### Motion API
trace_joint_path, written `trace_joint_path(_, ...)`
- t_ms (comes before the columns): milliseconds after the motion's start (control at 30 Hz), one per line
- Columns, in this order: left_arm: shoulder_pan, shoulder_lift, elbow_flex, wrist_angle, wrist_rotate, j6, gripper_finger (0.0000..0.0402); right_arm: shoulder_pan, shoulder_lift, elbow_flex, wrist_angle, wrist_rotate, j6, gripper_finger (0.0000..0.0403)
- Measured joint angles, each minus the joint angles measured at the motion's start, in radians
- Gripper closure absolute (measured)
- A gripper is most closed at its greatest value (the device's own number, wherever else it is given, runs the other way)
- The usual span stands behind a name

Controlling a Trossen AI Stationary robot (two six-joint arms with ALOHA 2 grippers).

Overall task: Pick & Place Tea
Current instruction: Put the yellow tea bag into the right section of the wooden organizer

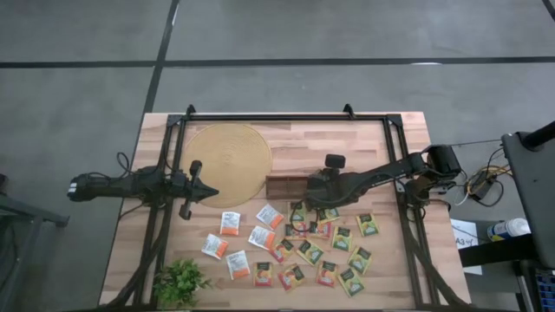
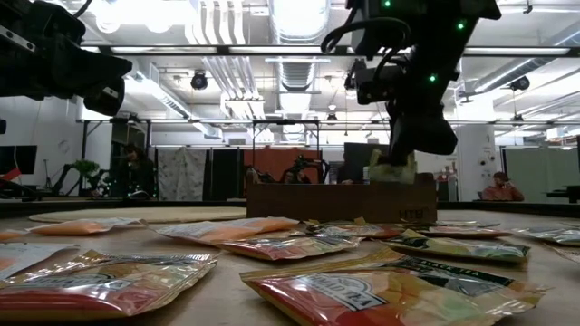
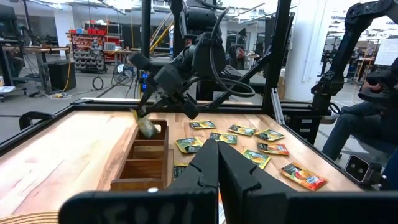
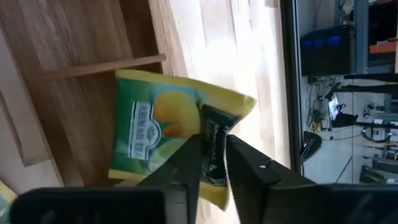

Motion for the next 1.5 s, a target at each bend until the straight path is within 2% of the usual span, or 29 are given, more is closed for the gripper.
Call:
trace_joint_path(167,-0.001,0.000,0.000,0.000,0.000,0.000,0.0401,0.000,0.000,-0.003,0.000,0.004,0.007,0.0286)
trace_joint_path(367,-0.001,0.000,0.000,0.000,0.000,0.000,0.0401,0.000,-0.001,0.006,-0.002,0.005,-0.046,0.0269)
trace_joint_path(567,-0.001,0.000,0.000,0.000,0.000,0.000,0.0401,0.000,-0.017,0.026,-0.001,0.007,-0.117,0.0274)
trace_joint_path(967,-0.001,0.001,0.000,0.000,0.000,0.000,0.0401,0.004,-0.144,0.060,-0.019,-0.005,-0.161,0.0296)
trace_joint_path(1200,-0.001,0.001,0.000,0.000,0.000,0.000,0.0401,0.004,-0.240,0.055,-0.046,-0.128,-0.161,0.0306)
trace_joint_path(1500,-0.001,0.001,0.000,0.000,0.000,0.000,0.0401,0.006,-0.359,-0.034,-0.073,-0.374,-0.071,0.0321)
